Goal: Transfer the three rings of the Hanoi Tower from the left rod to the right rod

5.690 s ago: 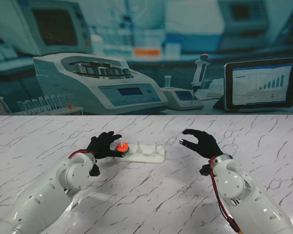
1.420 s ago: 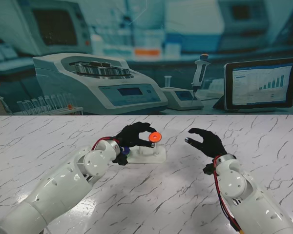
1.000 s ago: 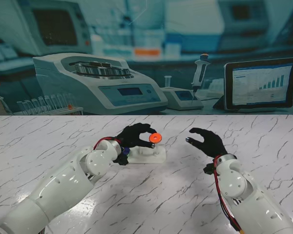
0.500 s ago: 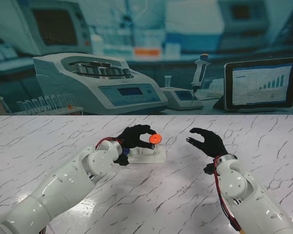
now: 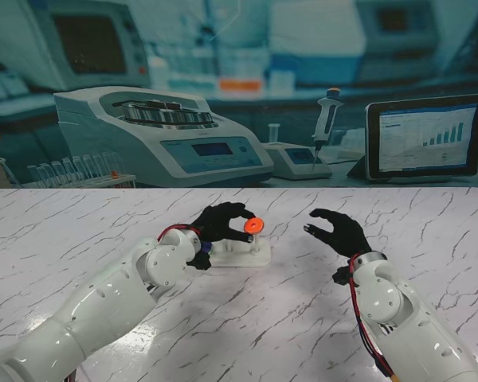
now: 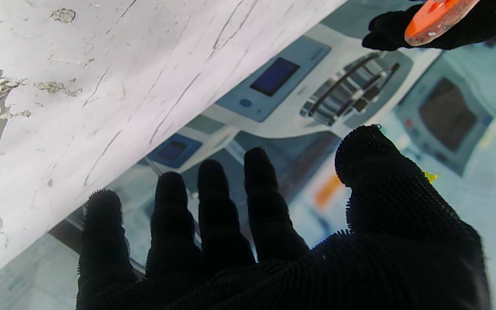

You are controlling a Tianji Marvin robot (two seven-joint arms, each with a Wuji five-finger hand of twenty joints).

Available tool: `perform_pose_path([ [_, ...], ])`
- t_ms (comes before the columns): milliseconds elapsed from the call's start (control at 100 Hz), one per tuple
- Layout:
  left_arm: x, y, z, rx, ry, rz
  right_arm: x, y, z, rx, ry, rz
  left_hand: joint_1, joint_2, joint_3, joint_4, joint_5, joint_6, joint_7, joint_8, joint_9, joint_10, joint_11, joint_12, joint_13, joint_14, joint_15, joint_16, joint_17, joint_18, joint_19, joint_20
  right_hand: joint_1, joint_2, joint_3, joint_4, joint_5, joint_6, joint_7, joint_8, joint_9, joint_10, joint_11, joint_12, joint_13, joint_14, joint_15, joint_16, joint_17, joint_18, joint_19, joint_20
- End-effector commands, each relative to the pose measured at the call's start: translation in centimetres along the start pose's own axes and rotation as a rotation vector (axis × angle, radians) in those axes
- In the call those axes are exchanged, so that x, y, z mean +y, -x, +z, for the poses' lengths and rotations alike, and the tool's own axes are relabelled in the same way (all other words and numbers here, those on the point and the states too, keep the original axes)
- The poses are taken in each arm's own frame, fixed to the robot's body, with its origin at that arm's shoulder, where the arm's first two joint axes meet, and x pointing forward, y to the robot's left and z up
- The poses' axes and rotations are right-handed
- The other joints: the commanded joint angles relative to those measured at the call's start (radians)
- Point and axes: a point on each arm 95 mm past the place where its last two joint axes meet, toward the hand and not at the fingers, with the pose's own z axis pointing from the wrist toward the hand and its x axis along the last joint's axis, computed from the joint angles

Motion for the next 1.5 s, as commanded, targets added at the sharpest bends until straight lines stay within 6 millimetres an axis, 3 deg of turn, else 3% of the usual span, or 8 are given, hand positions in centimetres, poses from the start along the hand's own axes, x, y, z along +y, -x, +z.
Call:
perform_pose_path([
  [0, 0.13, -0.61, 0.27, 0.026, 0.004, -0.004, -0.55, -0.21, -0.13, 0.002, -0.006, 0.012, 0.038, 0.069, 0.021, 0.022, 0.024, -0.067, 0.053, -0.01, 0.016, -0.019, 0.012, 0.014, 0.016, -0.013, 0.012, 0.012, 0.001, 0.036, 0.038, 0.02, 0.009, 0.014, -0.017, 0.034, -0.01, 0.008, 0.0, -0.009, -0.04, 0.001, 0.013, -0.005, 0.001, 0.009, 0.014, 0.003, -0.003, 0.019, 0.0, 0.015],
  [930, -0.05, -1.23, 0.58, 0.023, 0.009, 0.044, -0.59, 0.03, -0.08, -0.008, -0.005, 0.016, 0.064, 0.042, 0.03, 0.031, 0.003, 0.004, 0.044, -0.027, 0.028, -0.006, 0.023, 0.021, 0.055, 0.008, 0.04, 0.027, 0.034, 0.087, 0.144, 0.044, 0.007, 0.016, -0.017, 0.034, -0.011, 0.004, 0.0, -0.01, -0.04, -0.006, 0.011, -0.007, 0.002, 0.003, 0.012, 0.002, -0.001, 0.016, 0.001, 0.016],
  [1490, -0.28, -1.41, -0.04, 0.045, 0.02, 0.059, -0.69, 0.08, -0.05, -0.014, -0.007, 0.02, 0.077, 0.019, 0.039, 0.041, 0.01, 0.0, 0.045, -0.023, 0.033, -0.008, 0.024, 0.021, 0.055, 0.007, 0.039, 0.025, 0.027, 0.085, 0.153, 0.03, 0.009, 0.016, -0.018, 0.034, -0.01, 0.009, 0.001, -0.009, -0.04, -0.001, 0.015, -0.005, 0.001, 0.009, 0.017, 0.003, -0.002, 0.021, 0.0, 0.016],
])
